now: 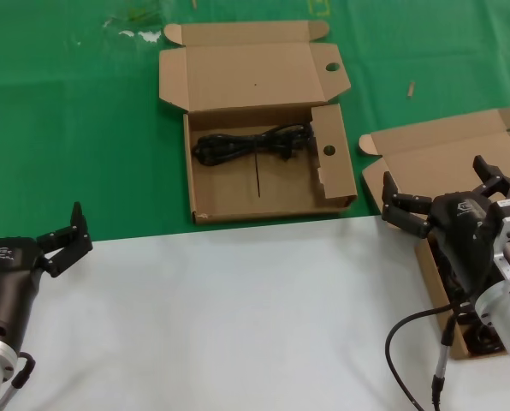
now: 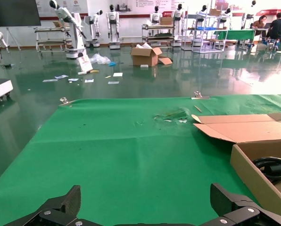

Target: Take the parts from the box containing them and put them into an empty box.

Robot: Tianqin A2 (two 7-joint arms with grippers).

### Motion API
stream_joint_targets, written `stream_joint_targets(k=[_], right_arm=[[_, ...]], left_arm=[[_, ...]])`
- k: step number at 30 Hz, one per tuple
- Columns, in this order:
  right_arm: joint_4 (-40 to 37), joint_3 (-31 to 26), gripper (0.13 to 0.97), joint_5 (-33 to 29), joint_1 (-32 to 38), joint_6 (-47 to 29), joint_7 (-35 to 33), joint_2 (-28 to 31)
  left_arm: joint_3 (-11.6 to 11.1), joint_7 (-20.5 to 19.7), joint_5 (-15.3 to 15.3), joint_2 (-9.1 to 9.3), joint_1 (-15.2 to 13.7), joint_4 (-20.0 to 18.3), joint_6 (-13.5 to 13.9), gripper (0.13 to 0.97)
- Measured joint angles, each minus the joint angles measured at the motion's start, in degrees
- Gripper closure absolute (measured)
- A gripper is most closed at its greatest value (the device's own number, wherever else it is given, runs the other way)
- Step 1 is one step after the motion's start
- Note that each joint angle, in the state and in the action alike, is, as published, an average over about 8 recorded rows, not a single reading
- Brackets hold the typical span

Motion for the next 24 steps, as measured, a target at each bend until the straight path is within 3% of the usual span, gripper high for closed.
stream_joint_targets(k=[24], right_arm=[[0.0, 0.0, 0.129, 0.0, 0.0, 0.0, 0.0, 0.0]], left_arm=[[0.0, 0.0, 0.0, 0.00, 0.0, 0.0, 0.0, 0.132]])
